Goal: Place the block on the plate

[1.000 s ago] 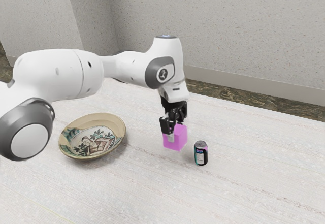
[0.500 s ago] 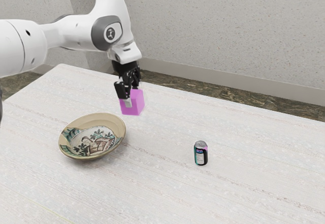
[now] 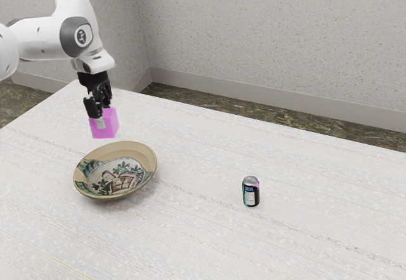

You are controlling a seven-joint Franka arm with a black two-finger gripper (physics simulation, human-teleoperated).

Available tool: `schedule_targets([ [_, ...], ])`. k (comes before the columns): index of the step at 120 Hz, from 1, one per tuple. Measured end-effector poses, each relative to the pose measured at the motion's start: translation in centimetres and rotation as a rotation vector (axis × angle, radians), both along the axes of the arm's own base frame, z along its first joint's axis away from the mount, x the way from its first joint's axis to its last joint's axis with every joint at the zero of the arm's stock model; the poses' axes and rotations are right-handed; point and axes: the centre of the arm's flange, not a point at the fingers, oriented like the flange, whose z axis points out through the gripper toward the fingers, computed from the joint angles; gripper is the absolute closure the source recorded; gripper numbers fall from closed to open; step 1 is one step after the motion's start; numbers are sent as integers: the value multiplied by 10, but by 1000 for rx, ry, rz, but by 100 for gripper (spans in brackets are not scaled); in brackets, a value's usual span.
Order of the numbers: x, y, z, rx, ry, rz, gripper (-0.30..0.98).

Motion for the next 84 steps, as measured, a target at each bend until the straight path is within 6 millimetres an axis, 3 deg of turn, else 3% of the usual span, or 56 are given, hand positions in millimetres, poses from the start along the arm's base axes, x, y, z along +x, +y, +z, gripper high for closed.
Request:
schedule_targets([
  [16,-9,14,-13,-8,19,3,29],
  [48,-25,10,-69,-29,71,-24,29],
  [84,-34,13,-104,-30,67,-29,29],
])
